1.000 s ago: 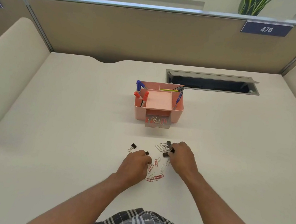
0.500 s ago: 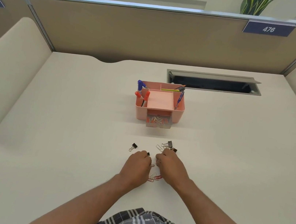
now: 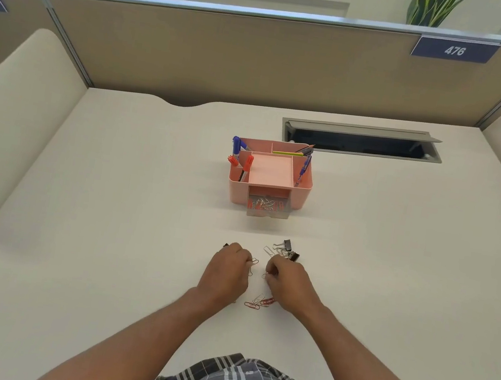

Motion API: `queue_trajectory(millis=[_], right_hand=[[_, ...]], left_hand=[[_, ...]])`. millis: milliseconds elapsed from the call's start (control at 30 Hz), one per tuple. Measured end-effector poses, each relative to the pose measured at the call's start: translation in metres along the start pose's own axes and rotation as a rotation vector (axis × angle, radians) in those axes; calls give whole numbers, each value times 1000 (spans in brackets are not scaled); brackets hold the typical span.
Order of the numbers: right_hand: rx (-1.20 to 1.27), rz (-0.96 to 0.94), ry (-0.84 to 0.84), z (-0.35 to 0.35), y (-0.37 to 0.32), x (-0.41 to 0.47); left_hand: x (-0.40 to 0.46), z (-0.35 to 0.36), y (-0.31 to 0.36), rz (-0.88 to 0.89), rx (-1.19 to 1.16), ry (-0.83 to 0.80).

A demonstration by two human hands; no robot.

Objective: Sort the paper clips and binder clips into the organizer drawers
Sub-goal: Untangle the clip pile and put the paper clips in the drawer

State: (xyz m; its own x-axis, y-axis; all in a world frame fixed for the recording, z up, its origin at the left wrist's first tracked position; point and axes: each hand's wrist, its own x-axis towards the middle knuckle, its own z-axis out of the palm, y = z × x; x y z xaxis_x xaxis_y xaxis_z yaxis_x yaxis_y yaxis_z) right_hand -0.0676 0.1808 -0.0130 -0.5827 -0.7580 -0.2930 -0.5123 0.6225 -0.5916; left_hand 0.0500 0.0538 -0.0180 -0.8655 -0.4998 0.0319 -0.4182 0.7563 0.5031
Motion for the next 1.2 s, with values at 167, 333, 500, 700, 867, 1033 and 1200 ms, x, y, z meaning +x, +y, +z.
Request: queue_trajectory(millis=[167,333,500,700,867,1033,1200], right_hand=[[297,93,146,-26,-15,8],[439,25,385,-65,-45,32],[396,30,428,-82,-64,65],[348,58,389,-85,-61,69],[302,102,321,-75,-37,42],[33,145,227,-48,-6,15],[-154,183,175,-25,14,-9]], left_hand=[[26,-21,5,-31,-79,56],[71,-47,15,12,-83,131],[103,-62,24,72,-5,133],[109,-64,30,116,-37,140],[89,-54,20,76,-63,205],[60,-24,8,-12,-62,74],[66,-2,9,-13,59,-88]])
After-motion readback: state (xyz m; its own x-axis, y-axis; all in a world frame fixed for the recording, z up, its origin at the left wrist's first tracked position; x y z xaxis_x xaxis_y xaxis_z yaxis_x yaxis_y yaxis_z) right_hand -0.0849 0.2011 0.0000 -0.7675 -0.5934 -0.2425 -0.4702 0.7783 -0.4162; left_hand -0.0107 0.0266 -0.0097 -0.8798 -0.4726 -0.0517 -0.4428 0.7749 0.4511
